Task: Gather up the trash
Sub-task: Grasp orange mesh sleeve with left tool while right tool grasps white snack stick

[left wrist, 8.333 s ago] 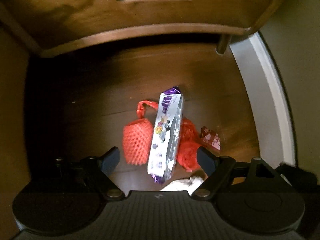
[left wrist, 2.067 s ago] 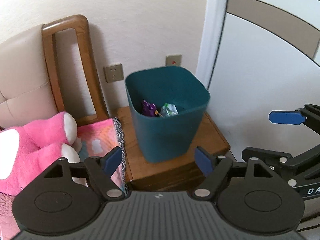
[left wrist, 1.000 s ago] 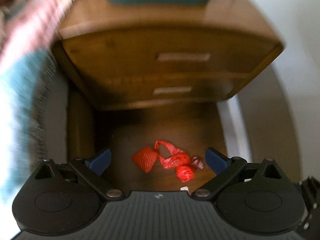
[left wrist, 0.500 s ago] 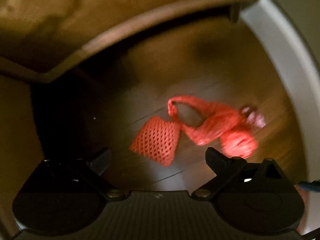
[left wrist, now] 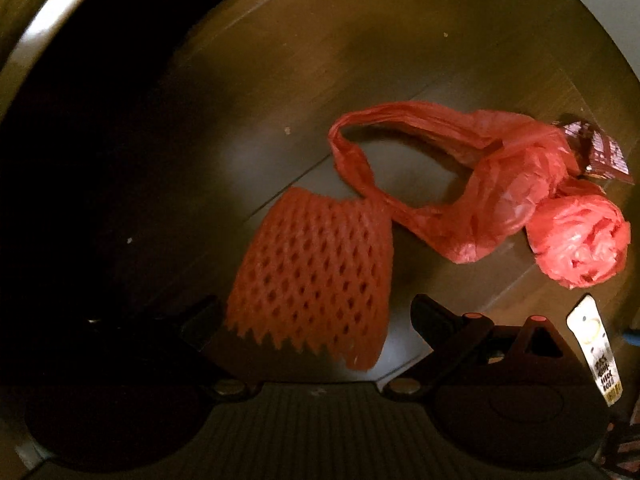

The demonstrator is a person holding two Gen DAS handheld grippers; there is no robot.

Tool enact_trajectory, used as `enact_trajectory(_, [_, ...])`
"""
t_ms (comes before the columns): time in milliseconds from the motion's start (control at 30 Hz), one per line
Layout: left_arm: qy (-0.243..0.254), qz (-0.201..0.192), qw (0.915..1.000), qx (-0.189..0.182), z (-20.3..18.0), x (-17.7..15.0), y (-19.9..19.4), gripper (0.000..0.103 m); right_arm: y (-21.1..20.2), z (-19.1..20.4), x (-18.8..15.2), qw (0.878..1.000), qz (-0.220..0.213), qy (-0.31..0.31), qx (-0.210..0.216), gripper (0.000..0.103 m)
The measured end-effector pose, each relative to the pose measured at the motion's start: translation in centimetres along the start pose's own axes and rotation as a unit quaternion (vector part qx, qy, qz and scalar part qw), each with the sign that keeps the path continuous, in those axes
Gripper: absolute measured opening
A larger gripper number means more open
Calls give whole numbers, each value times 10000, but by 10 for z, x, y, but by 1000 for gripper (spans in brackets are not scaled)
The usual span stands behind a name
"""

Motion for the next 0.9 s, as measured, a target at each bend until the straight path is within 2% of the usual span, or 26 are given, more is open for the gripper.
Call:
enact_trajectory(100, [-77,36,10000,-48,-2,3,6,100,5,5,-2,9997,-58,-188,-174,65])
enact_trajectory(133, [-111,40,9999,-56,-1,4,7,96,5,8,-1,9993,-77,-260,-246,64])
enact_trajectory(200, [-192,101,9997,-71,-1,6,8,81,6,13,-1,9982,-27,-403,-443,59])
enact_trajectory(233, [-226,146,9996,-56,0,5,10,69,6,18,-1,9972,21,-479,-571,55])
enact_trajectory(267, [-265,184,9995,-49,0,4,11,60,7,21,-1,9960,69,-551,-697,51])
enact_trajectory(333, [-354,181,9992,-23,2,4,12,54,8,26,0,9947,111,-600,-824,45])
enact_trajectory(400, [-422,187,9989,3,3,3,10,40,8,30,1,9949,150,-575,-819,34])
enact_trajectory(433, [-462,190,9988,-7,4,2,9,33,7,34,2,9948,151,-594,-820,23])
enact_trajectory(500, [-544,163,9984,12,5,0,6,29,6,39,4,9946,188,-617,-814,21])
enact_trajectory(567, [-644,170,9978,22,8,-4,1,20,4,36,5,9960,206,-496,-711,20])
enact_trajectory(700, [-1032,196,9945,-43,16,-12,-17,16,-16,36,11,9972,55,-359,-655,20])
enact_trajectory(900, [-1723,181,9840,-415,27,-32,-90,15,-94,36,13,9982,-260,-71,-538,20])
Point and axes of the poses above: each gripper's, at about its wrist camera, not at the fingertips, and y roughly the way its jaws point, z to its left, x to its top, the point moved 6 cm from there along y, roughly the way its jaws point, and after that the axes turned 15 degrees about -y, right-handed, at the moved point
